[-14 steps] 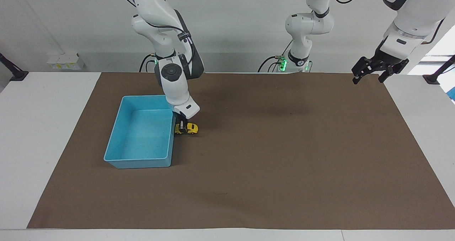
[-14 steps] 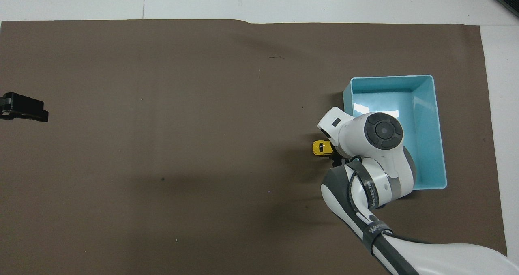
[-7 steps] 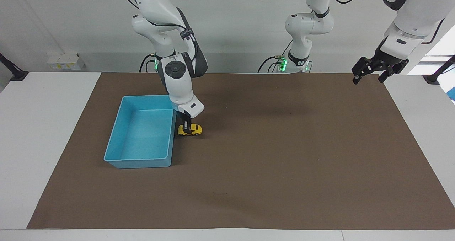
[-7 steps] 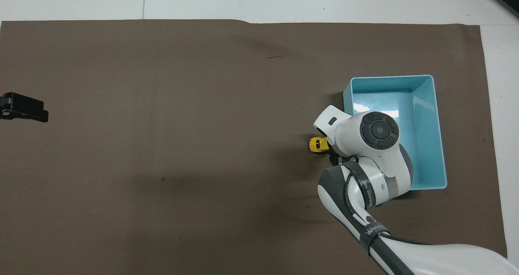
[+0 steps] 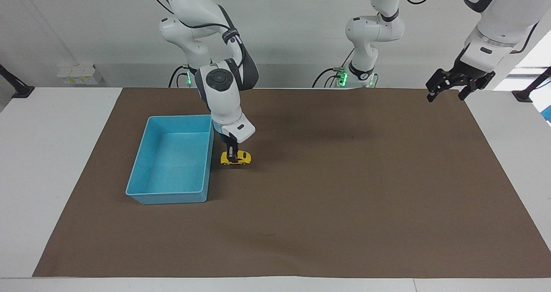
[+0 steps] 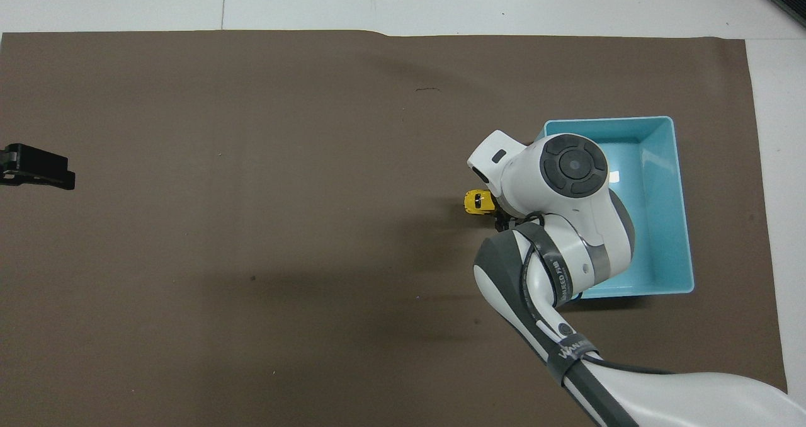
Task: Wind up and store yellow beetle car
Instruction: 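Lift the car with the right gripper into the blue box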
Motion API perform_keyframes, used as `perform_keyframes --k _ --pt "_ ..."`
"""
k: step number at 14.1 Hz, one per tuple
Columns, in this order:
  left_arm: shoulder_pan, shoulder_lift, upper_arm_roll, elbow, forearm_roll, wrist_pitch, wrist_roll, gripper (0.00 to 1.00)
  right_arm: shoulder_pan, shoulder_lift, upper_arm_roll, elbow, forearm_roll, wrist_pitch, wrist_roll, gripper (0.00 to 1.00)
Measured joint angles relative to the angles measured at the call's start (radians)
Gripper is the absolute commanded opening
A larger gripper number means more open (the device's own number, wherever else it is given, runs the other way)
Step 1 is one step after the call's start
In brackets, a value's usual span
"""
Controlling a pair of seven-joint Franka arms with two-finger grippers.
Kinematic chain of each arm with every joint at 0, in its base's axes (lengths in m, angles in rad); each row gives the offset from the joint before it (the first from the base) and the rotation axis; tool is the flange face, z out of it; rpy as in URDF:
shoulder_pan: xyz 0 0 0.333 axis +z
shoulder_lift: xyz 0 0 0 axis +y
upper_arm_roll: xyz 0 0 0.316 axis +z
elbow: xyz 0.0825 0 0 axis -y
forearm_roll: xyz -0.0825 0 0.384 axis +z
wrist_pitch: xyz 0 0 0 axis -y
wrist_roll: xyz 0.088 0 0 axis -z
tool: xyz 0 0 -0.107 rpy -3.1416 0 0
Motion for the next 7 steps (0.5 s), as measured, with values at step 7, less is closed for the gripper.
perform_keyframes --k 7 --pt "0.0 0.0 0.0 0.0 0.0 0.0 0.0 1.0 -0.069 -0.068 -0.02 0.123 -0.003 -0.239 -0.017 0.0"
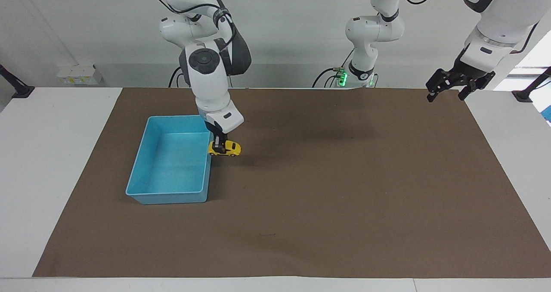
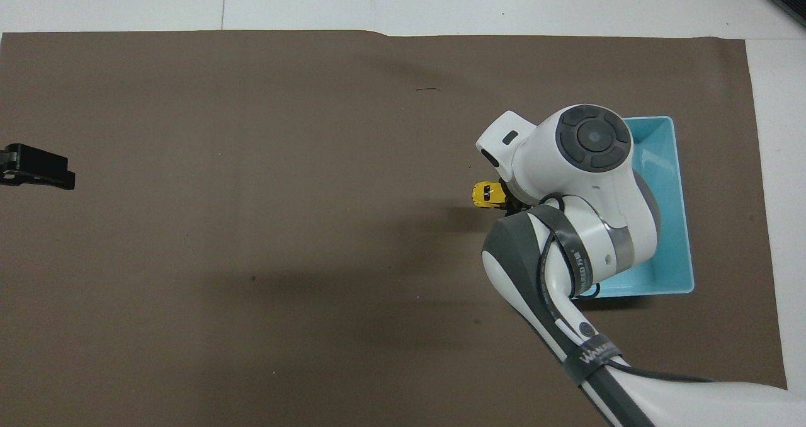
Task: Wind up and store yellow beetle car
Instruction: 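Lift the car with the right gripper into the blue box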
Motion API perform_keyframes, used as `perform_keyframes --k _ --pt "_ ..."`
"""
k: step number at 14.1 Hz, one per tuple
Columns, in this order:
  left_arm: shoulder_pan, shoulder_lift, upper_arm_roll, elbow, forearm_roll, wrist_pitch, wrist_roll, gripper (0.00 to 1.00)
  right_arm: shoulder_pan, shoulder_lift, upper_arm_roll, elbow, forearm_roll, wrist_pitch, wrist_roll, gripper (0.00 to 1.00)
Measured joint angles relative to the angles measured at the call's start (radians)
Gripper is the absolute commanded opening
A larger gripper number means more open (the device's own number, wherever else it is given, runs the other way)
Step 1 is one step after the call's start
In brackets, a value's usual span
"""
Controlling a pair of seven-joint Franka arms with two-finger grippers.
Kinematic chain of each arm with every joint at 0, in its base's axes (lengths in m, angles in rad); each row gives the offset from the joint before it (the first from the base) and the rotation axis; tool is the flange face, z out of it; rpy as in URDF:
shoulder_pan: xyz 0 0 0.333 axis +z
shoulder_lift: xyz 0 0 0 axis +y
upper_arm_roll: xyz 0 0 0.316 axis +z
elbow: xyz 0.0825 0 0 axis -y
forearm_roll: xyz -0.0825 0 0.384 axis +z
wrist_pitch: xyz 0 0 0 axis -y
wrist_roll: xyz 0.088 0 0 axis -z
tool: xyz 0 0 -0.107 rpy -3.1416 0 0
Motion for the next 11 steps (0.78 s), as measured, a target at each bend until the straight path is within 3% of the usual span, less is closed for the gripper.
perform_keyframes --k 6,11 --pt "0.0 0.0 0.0 0.0 0.0 0.0 0.0 1.0 -0.213 -0.024 -0.009 -0.02 -0.001 -0.045 -0.305 0.0" --pt "0.0 0.0 0.0 0.0 0.0 0.0 0.0 1.0 -0.265 -0.065 -0.008 -0.149 -0.001 0.038 -0.345 0.0"
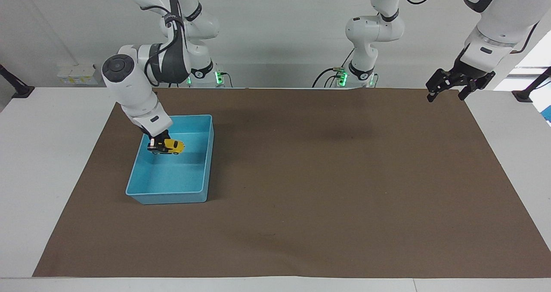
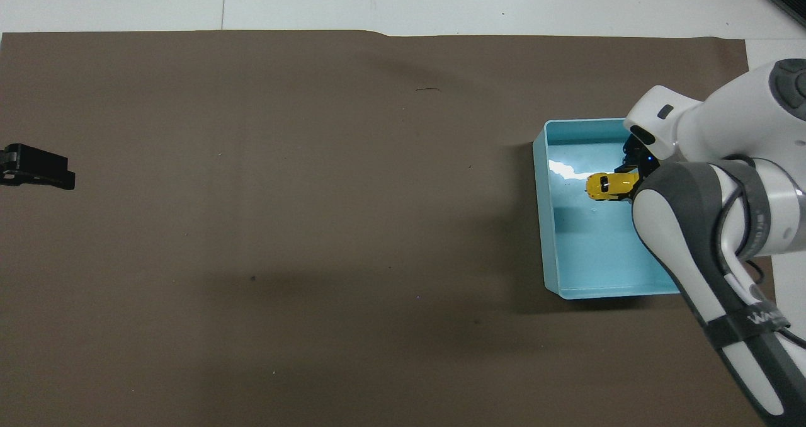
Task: Wind up and store yellow beetle car
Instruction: 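Lift the car with the right gripper into the blue box, then lower the car onto the box floor and open the right gripper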
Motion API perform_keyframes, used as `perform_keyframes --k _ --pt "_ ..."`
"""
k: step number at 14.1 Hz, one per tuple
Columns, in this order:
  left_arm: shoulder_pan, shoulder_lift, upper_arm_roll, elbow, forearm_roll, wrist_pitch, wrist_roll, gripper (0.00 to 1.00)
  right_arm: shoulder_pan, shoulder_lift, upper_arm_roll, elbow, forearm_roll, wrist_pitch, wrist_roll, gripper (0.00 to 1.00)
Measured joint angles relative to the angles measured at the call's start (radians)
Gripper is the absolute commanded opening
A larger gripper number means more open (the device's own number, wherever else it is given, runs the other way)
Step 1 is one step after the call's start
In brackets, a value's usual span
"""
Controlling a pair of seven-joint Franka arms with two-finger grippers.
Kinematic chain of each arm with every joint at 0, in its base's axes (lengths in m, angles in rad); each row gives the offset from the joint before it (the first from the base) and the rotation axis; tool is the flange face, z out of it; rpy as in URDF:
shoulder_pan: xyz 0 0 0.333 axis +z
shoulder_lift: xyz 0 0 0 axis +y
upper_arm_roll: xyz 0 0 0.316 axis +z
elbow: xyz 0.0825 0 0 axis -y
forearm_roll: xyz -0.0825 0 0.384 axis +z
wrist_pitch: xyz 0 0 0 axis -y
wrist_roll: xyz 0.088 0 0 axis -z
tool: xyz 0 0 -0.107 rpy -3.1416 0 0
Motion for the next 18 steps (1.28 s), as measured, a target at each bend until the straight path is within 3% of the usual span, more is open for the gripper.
perform_keyframes --k 6,18 --pt "0.0 0.0 0.0 0.0 0.0 0.0 0.0 1.0 0.007 0.027 0.013 -0.126 0.0 0.175 -0.024 0.0" --pt "0.0 0.0 0.0 0.0 0.0 0.0 0.0 1.0 0.017 0.043 0.014 -0.225 0.0 0.299 -0.026 0.01"
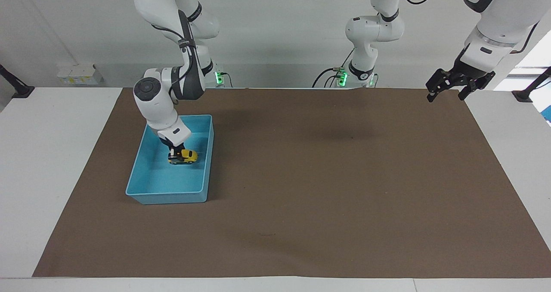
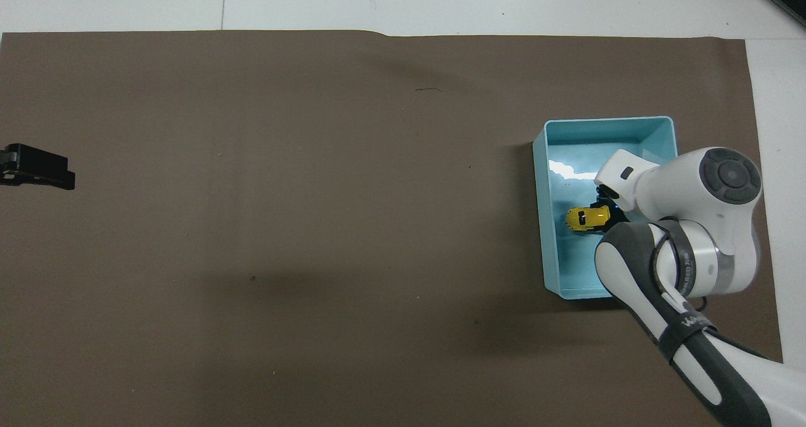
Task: Wind up and store yellow beetle car
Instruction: 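Lower the car onto the box floor and open the right gripper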
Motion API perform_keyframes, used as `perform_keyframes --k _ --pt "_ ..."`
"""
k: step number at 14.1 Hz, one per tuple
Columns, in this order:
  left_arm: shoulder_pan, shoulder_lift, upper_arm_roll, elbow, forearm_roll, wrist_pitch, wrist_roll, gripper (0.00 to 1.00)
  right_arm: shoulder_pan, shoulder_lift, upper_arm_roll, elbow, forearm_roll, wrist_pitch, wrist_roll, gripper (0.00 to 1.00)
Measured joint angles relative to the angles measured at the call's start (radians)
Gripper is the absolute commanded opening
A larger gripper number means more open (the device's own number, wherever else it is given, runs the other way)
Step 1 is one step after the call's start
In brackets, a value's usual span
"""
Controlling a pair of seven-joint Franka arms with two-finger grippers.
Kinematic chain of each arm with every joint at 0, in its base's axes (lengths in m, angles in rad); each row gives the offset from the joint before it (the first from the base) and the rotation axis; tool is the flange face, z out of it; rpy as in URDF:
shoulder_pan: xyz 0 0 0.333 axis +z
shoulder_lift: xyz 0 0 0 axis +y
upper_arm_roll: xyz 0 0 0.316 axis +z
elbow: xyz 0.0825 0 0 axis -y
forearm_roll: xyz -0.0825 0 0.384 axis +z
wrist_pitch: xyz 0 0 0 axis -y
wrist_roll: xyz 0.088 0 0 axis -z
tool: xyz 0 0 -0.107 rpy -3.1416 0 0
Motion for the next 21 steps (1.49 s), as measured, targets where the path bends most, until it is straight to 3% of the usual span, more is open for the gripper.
perform_keyframes --k 1,2,3,7,13,17,21 --pt "0.0 0.0 0.0 0.0 0.0 0.0 0.0 1.0 0.0 0.006 0.0 -0.002 0.0 0.007 0.0 0.28" --pt "0.0 0.0 0.0 0.0 0.0 0.0 0.0 1.0 0.0 0.013 0.0 -0.002 0.0 0.009 0.0 0.93" --pt "0.0 0.0 0.0 0.0 0.0 0.0 0.0 1.0 0.0 0.018 0.0 -0.002 0.0 0.009 0.0 1.0" --pt "0.0 0.0 0.0 0.0 0.0 0.0 0.0 1.0 0.0 0.02 0.002 0.02 0.0 -0.014 0.001 1.0" --pt "0.0 0.0 0.0 0.0 0.0 0.0 0.0 1.0 0.017 0.0 0.012 0.207 0.011 -0.238 0.065 1.0" --pt "0.0 0.0 0.0 0.0 0.0 0.0 0.0 1.0 0.018 -0.011 0.057 0.333 0.013 -0.376 0.313 1.0" --pt "0.0 0.0 0.0 0.0 0.0 0.0 0.0 1.0 0.02 -0.057 0.066 0.371 0.029 -0.414 0.558 1.0"
